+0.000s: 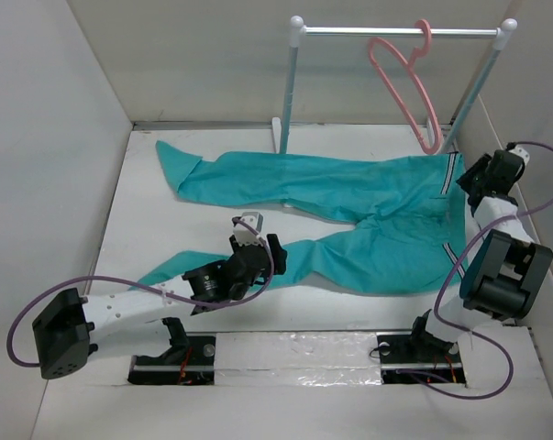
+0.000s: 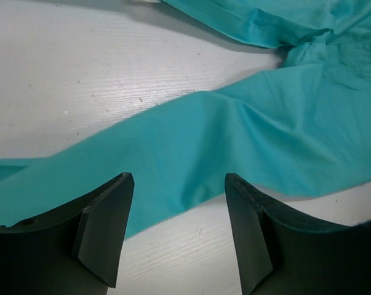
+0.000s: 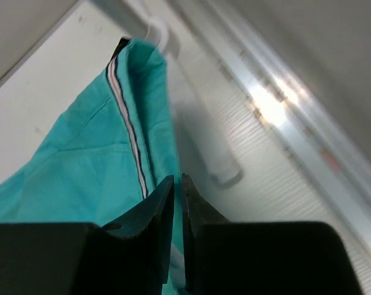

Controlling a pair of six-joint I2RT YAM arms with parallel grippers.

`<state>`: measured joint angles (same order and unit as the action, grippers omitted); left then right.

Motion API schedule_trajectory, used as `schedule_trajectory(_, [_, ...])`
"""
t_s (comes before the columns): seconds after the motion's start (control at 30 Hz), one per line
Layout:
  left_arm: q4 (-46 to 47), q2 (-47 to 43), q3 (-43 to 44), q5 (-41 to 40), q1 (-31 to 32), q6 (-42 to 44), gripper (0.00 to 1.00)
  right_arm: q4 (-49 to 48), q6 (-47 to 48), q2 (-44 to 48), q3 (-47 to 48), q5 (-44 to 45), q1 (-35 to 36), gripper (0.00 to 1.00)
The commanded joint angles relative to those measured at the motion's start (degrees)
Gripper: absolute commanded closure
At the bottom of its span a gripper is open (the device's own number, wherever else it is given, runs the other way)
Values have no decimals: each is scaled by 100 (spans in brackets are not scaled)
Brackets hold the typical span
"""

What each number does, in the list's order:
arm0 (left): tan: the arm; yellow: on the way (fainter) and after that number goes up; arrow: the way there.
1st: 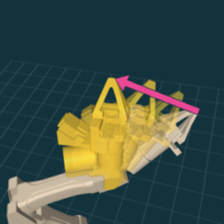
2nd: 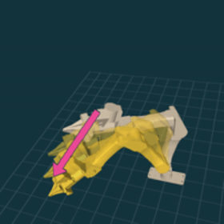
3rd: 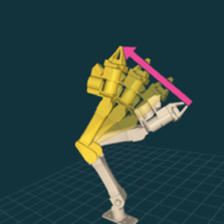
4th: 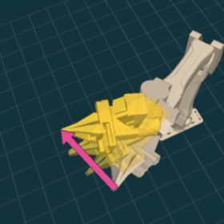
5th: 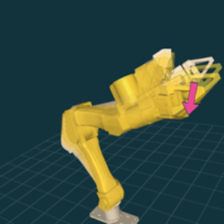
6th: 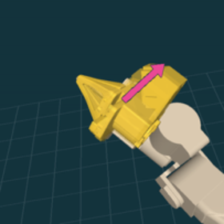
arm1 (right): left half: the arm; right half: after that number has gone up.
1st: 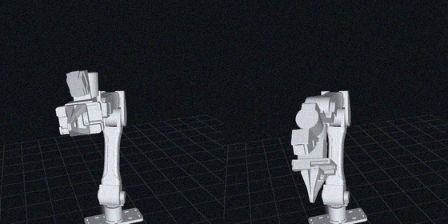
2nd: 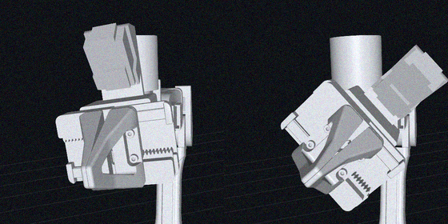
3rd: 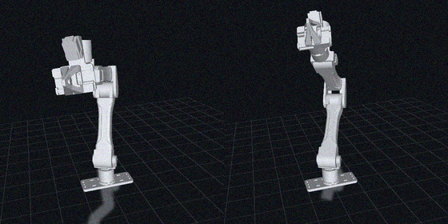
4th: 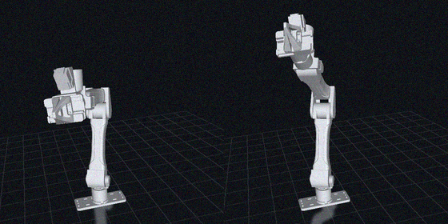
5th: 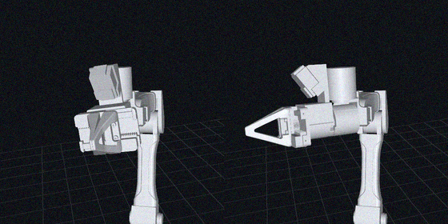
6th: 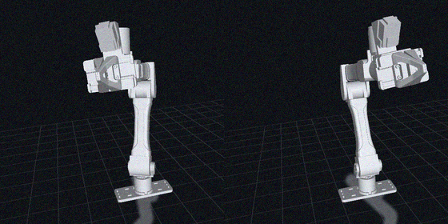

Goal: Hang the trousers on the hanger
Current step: Flatten out the trousers at the center of the board.

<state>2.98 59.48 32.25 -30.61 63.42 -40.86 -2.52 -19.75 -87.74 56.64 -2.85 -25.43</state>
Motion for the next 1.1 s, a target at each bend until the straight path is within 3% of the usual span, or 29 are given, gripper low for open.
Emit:
schedule_trajectory(0.0, [335,-95,35,-498,-83,-167,40,357,129,-199,689,813,46,62])
schedule_trajectory(0.03, [343,-77,71,-490,-362,-168,40,419,146,-182,708,786,143,32])
schedule_trajectory(0.1, [456,-77,132,-446,-715,-150,39,315,173,125,524,647,353,20])
schedule_trajectory(0.17, [589,-95,193,-140,-1415,-124,40,-106,173,519,-20,523,792,19])
schedule_trajectory(0.23, [870,-86,229,159,-1866,-54,41,-431,234,1205,-450,348,1414,30])
schedule_trajectory(0.27, [975,-60,255,152,-2068,-10,41,-625,287,1398,-948,103,1662,44])
schedule_trajectory(0.3, [1028,62,369,74,-2436,-10,42,-783,322,1722,-1188,-195,1969,64])
schedule_trajectory(0.33, [1029,168,457,-58,-2666,-53,43,-950,366,1821,-1391,-303,2294,100])
schedule_trajectory(0.4, [1037,544,843,159,-3384,-124,48,-1031,663,1884,-1751,-514,3435,100])
schedule_trajectory(0.47, [1099,1105,1324,266,-3739,-115,61,-1031,823,1814,-1876,-401,4583,100])
schedule_trajectory(0.5, [1030,1327,1528,318,-3975,-98,73,-1039,928,1770,-1946,-339,4913,100])
schedule_trajectory(0.6, [373,2547,2756,205,-4057,209,91,-1066,956,1550,-1964,-137,5898,100])
schedule_trajectory(0.7, [-671,3854,4300,-374,-4179,770,100,-1189,947,1375,-2017,186,6723,99])
schedule_trajectory(0.8, [-1280,4840,5480,-341,-4521,1272,98,-1207,1016,1242,-2017,468,7244,89])
schedule_trajectory(0.93, [-1564,5573,6284,-332,-4970,2141,78,-1049,1043,1225,-1938,812,8209,67])
schedule_trajectory(1.0, [-1564,5897,6669,-96,-5102,2511,69,-1013,1000,1190,-1894,1057,8422,64])
schedule_trajectory(1.07, [-1730,6153,6995,-181,-5173,2819,69,-1004,947,1137,-1894,1181,8545,63])
